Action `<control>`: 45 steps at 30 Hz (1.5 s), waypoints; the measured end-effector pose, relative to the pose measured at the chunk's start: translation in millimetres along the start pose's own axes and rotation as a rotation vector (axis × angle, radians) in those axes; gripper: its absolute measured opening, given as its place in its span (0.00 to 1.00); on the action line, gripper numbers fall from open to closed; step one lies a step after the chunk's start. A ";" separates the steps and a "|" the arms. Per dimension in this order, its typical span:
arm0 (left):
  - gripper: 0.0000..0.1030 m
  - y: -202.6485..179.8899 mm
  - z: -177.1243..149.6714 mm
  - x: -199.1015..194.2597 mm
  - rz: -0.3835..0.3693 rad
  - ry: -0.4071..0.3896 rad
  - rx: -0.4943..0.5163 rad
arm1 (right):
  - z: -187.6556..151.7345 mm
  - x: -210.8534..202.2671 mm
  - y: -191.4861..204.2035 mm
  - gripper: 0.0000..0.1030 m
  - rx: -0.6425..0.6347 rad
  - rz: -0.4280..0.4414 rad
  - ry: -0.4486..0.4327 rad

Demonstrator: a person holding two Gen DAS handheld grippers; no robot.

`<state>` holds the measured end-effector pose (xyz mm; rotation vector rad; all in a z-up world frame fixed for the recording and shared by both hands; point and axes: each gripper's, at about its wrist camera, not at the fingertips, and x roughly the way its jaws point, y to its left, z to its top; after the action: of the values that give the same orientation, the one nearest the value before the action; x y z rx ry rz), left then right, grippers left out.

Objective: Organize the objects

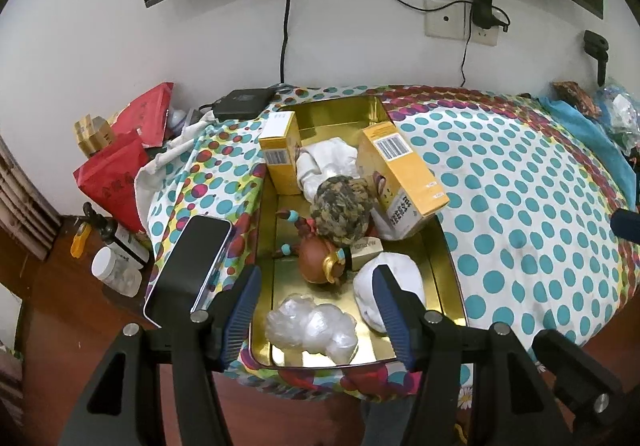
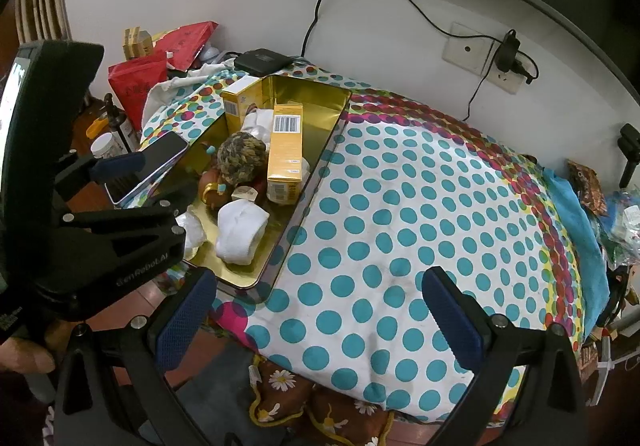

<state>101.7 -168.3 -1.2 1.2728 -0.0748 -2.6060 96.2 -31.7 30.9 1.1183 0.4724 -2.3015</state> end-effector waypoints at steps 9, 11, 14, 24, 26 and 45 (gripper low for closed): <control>0.58 -7.0 1.6 -0.3 -0.016 -0.003 0.023 | -0.1 -1.3 -3.0 0.99 0.005 -0.007 -0.002; 0.58 -7.4 1.6 -1.4 -0.019 -0.003 0.030 | -0.2 -0.3 -3.8 0.99 0.008 -0.005 0.000; 0.58 -7.7 1.6 -2.8 -0.018 -0.008 0.031 | -0.8 0.9 -4.2 0.99 0.011 -0.002 0.004; 0.58 -4.6 2.3 -10.3 -0.031 -0.047 0.025 | -0.8 1.0 -3.1 0.99 0.007 0.001 0.005; 0.58 -1.8 2.8 -10.8 -0.032 -0.048 0.017 | -0.5 1.2 -3.0 0.99 0.006 0.002 0.006; 0.58 -0.5 3.4 -19.4 -0.051 -0.067 0.028 | -0.7 2.4 -1.6 0.99 0.005 0.007 0.008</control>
<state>110.4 -163.4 15.9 1.2119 -0.0926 -2.7004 94.5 -30.8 28.7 1.1307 0.4656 -2.2944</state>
